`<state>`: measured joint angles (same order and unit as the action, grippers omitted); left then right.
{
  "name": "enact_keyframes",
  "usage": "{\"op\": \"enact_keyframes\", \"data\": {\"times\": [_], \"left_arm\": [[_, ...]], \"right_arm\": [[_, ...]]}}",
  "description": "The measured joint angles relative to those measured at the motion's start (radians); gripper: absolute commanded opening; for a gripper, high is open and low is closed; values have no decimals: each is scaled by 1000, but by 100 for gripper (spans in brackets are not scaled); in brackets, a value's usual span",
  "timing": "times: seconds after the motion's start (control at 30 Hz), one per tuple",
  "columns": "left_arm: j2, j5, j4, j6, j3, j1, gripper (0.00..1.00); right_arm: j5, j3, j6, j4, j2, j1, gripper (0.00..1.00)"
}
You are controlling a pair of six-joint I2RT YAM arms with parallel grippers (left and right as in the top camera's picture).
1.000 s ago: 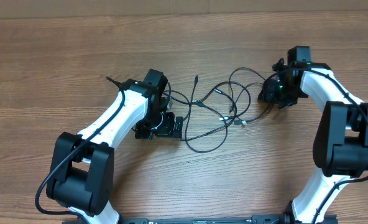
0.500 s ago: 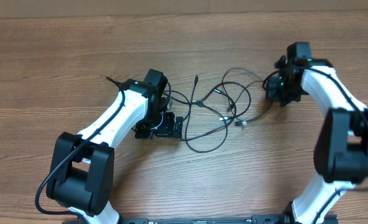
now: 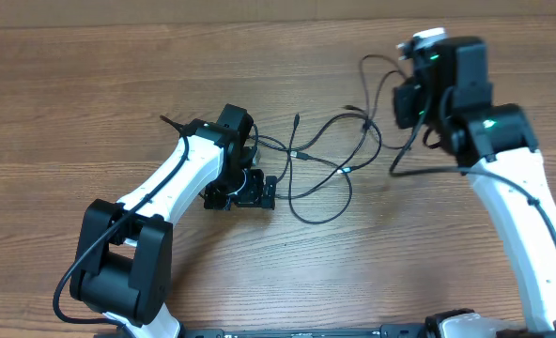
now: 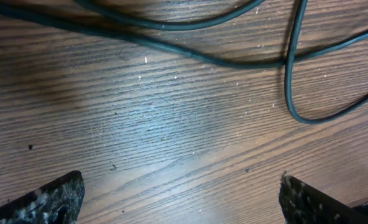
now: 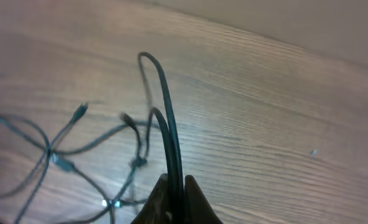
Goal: Untangle cables
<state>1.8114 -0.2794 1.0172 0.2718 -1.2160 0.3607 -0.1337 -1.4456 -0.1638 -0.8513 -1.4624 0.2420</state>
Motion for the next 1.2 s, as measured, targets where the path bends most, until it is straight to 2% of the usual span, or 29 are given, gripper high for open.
{"op": "enact_keyframes", "data": {"times": [0.17, 0.37, 0.5, 0.87, 0.93, 1.0, 1.2], "left_arm": [[0, 0, 0, 0, 0, 0, 100], [0, 0, 0, 0, 0, 0, 99], [0, 0, 0, 0, 0, 0, 100], [0, 0, 0, 0, 0, 0, 99], [0, 0, 0, 0, 0, 0, 100], [0, 0, 0, 0, 0, 0, 100], [0, 0, 0, 0, 0, 0, 100]], "right_arm": [[-209, 2, -27, 10, -38, 66, 4], [-480, 14, -24, 27, -112, 60, 4], [-553, 16, -19, 28, -167, 29, 4], [-639, 16, 103, 24, -243, -106, 4], [-605, 16, 142, -3, -247, -134, 4], [-486, 16, 167, -38, -248, -159, 4], [16, 28, 116, -202, -253, -183, 4]]}}
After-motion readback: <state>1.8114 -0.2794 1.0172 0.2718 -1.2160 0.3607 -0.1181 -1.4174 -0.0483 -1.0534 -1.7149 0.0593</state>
